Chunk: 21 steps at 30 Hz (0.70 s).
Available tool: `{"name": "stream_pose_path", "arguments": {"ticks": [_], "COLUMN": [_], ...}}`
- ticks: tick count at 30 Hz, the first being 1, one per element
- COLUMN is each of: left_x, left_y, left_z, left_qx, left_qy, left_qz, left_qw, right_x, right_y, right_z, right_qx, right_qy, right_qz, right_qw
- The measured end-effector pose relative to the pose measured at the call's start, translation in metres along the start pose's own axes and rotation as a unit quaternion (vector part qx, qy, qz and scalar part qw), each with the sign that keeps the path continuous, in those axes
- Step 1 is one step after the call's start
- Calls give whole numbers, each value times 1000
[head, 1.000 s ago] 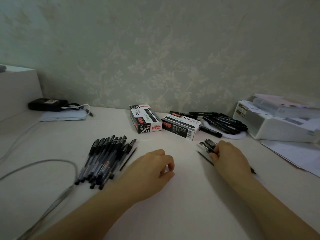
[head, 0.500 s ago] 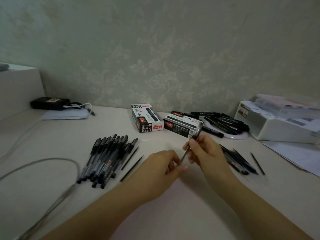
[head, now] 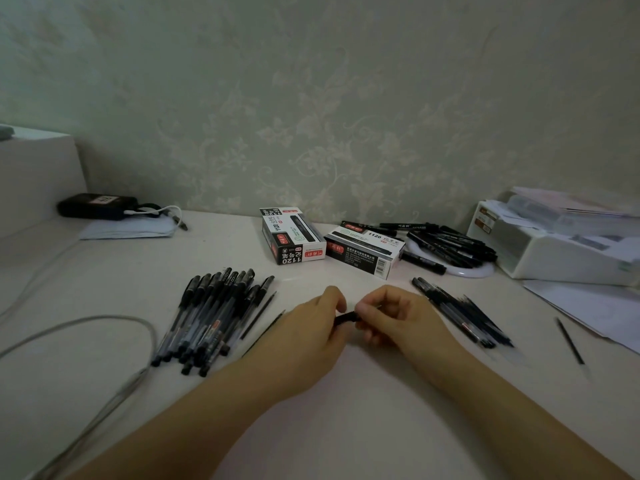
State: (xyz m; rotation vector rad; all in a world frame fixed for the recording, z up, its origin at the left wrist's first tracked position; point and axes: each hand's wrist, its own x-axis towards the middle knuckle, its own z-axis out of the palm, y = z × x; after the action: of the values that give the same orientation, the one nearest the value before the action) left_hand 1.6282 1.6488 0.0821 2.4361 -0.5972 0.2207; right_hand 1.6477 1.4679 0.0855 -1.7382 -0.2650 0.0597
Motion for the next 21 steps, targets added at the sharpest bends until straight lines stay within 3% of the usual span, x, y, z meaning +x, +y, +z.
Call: {"name": "stream_pose_path", "arguments": {"ticks": [7,15,21], "left_x": [10,10,7], "left_y": [-5,-12,-14], "left_z": [3,0,-5], "left_qx": [86,156,122], "left_qy": [4,39,11], "left_qz": [18,-32,-48], "left_qw": [996,987,991], "right_x": [3,5,6], "right_y": [2,8,18], "right_z": [1,3,-8], "right_qx": [-13,0,-253], "right_qy": [-29,14,107], "right_qz": [-27,-51,-98], "right_qw": [999,999,957]}}
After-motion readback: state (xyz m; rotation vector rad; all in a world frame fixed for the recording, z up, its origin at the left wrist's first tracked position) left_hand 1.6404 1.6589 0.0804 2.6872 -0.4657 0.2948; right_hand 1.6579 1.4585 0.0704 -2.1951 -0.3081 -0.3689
